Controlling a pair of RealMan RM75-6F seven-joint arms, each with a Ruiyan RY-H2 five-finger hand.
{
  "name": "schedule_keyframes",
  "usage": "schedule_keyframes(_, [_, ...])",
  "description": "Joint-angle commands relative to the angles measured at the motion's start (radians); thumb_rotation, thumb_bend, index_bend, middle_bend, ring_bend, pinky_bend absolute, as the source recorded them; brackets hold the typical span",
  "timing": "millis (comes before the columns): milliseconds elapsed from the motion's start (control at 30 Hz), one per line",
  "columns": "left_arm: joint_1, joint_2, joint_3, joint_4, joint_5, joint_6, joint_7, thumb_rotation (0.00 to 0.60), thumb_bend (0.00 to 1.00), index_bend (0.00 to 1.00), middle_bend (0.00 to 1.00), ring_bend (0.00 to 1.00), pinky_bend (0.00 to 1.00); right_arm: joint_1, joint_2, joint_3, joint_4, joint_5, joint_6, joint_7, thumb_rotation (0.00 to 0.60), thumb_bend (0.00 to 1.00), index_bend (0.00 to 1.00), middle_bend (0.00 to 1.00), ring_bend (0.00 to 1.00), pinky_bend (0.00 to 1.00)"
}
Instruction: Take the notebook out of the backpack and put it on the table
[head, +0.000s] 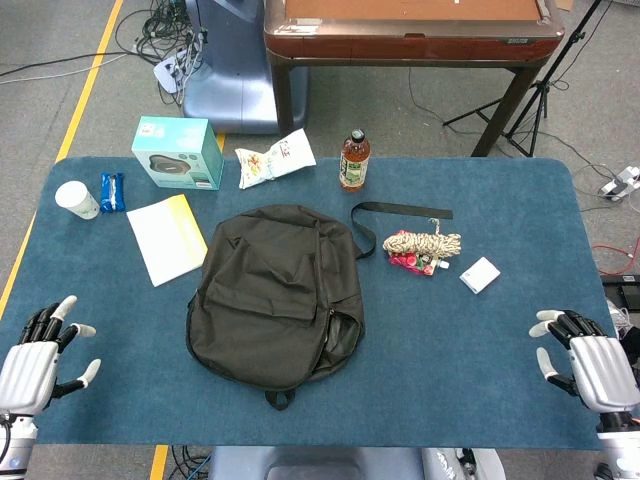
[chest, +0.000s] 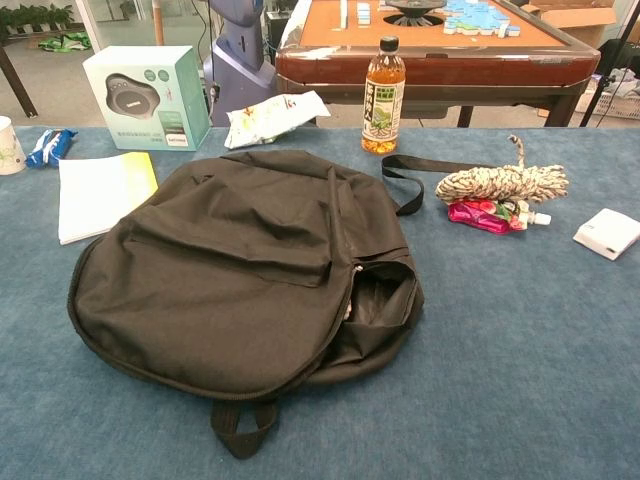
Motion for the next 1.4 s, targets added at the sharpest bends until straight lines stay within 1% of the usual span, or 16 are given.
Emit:
schedule_keyframes(33, [-0.001, -0.001, 0.003, 0.006, 0.000, -0.007, -0.006, 0.600, 0.25, 0.39, 0.09, 0.06, 0.04, 0.002, 0.003, 0.000, -0.004, -0.003, -0.001, -0.001, 0.600, 0.47, 0.43, 0.29, 0.21, 0.29])
schedule_keyframes(267, [-0.035, 0.009, 0.008, 0.040, 0.041, -0.052, -0.038, 0.600, 0.25, 0.39, 0.09, 0.06, 0.04, -0.011, 0.008, 0.039, -0.009, -0.028, 0.090, 0.017, 0.600, 0.47, 0.43, 0.29, 0.21, 0.29])
schedule_keyframes(533, [-0.135, 0.005, 0.018, 0.096, 0.132, -0.170, -0.098, 0.600, 0.24, 0.38, 0.09, 0.06, 0.04, -0.011, 0.055, 0.067, -0.056, -0.021, 0.118, -0.038, 0.600, 0.47, 0.43, 0.28, 0.21, 0.29])
schedule_keyframes(600, [-0.167, -0.008, 0.022, 0.119, 0.165, -0.199, -0.113, 0.600, 0.24, 0.34, 0.09, 0.06, 0.04, -0.012, 0.061, 0.072, -0.067, -0.018, 0.122, -0.047, 0.600, 0.47, 0.43, 0.28, 0.21, 0.29])
schedule_keyframes(767, [-0.249, -0.050, 0.033, 0.176, 0.244, -0.269, -0.129, 0.600, 0.25, 0.19, 0.07, 0.05, 0.02, -0.015, 0.071, 0.072, -0.088, -0.018, 0.125, -0.065, 0.600, 0.47, 0.43, 0.28, 0.21, 0.29])
schedule_keyframes(867, [-0.292, -0.070, 0.040, 0.197, 0.273, -0.314, -0.125, 0.600, 0.24, 0.13, 0.03, 0.03, 0.02, -0.020, 0.075, 0.070, -0.095, -0.019, 0.130, -0.071, 0.600, 0.47, 0.43, 0.28, 0.21, 0.29])
schedule_keyframes(1100, [-0.374, -0.157, 0.039, 0.254, 0.294, -0.386, -0.106, 0.600, 0.24, 0.09, 0.00, 0.01, 0.02, -0.035, 0.080, 0.065, -0.099, -0.020, 0.148, -0.068, 0.600, 0.47, 0.43, 0.28, 0.20, 0.29])
schedule_keyframes(1233, [-0.409, -0.195, 0.043, 0.284, 0.301, -0.422, -0.057, 0.600, 0.24, 0.07, 0.00, 0.00, 0.02, -0.043, 0.081, 0.062, -0.095, -0.023, 0.156, -0.062, 0.600, 0.47, 0.43, 0.28, 0.20, 0.29])
schedule_keyframes(1400, [-0.439, -0.250, 0.045, 0.328, 0.312, -0.435, 0.007, 0.600, 0.24, 0.06, 0.00, 0.00, 0.02, -0.055, 0.081, 0.057, -0.084, -0.020, 0.164, -0.048, 0.600, 0.47, 0.43, 0.28, 0.20, 0.29])
